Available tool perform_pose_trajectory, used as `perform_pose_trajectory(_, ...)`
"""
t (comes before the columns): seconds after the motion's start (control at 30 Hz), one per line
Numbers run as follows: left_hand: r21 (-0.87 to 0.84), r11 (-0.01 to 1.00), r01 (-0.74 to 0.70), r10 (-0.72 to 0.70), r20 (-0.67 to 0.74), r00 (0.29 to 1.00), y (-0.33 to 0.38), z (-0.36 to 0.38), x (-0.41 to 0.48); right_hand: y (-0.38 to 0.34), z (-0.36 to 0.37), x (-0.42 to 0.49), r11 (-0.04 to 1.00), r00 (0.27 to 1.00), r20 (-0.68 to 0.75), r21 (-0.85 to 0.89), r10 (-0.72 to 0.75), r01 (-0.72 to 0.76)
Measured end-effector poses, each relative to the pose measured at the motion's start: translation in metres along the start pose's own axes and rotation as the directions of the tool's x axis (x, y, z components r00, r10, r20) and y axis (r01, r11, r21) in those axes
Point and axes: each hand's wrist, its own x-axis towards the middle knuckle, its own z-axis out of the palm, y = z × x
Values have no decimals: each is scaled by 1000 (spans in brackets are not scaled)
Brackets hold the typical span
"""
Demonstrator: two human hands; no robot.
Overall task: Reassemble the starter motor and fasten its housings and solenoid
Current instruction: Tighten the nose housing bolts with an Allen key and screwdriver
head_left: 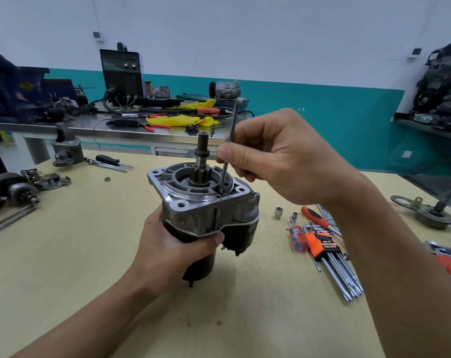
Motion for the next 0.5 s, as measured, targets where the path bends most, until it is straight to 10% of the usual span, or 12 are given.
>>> perform_pose_trajectory(0.5, -10, 1000, -7, 7, -10, 1000, 0, -1, 0, 6, 14, 1, 998, 988, -153, 46, -25, 33)
